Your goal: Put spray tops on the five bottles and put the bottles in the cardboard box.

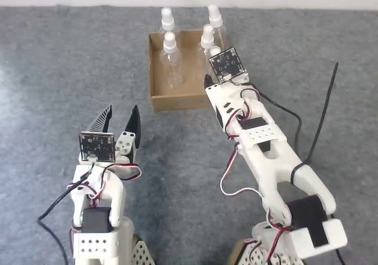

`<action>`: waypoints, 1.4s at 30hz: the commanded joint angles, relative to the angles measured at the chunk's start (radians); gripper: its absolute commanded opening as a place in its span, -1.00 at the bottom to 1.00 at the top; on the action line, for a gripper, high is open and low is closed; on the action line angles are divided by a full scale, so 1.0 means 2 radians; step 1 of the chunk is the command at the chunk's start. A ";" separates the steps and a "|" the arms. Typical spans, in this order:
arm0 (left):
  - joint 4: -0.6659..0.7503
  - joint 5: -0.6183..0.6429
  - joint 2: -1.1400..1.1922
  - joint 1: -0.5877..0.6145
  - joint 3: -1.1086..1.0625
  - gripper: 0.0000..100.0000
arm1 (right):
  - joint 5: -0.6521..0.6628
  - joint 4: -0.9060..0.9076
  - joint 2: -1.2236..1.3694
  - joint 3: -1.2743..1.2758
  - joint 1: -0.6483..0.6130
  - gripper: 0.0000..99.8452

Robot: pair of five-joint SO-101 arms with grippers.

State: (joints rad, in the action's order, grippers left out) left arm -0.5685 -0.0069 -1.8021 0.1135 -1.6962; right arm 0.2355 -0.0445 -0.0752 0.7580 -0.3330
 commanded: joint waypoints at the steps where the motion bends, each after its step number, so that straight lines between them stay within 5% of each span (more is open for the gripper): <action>1: -0.002 -0.005 -0.001 -0.003 0.006 -0.63 | -0.005 -0.010 0.012 -0.044 0.007 -0.85; 28: -0.003 -0.005 -0.001 -0.003 0.006 -0.63 | -0.005 -0.005 0.043 -0.060 0.007 -0.84; 34: -0.003 -0.005 -0.001 -0.003 0.006 -0.63 | -0.005 -0.004 0.046 -0.059 0.007 -0.56; 42: -0.003 -0.005 -0.001 -0.003 0.006 -0.63 | -0.005 0.013 0.043 -0.060 0.007 -0.53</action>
State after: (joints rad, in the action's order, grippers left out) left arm -0.5685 -0.0069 -1.8021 0.1151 -1.6962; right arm 0.2371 -0.0261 0.0368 0.6767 -0.3314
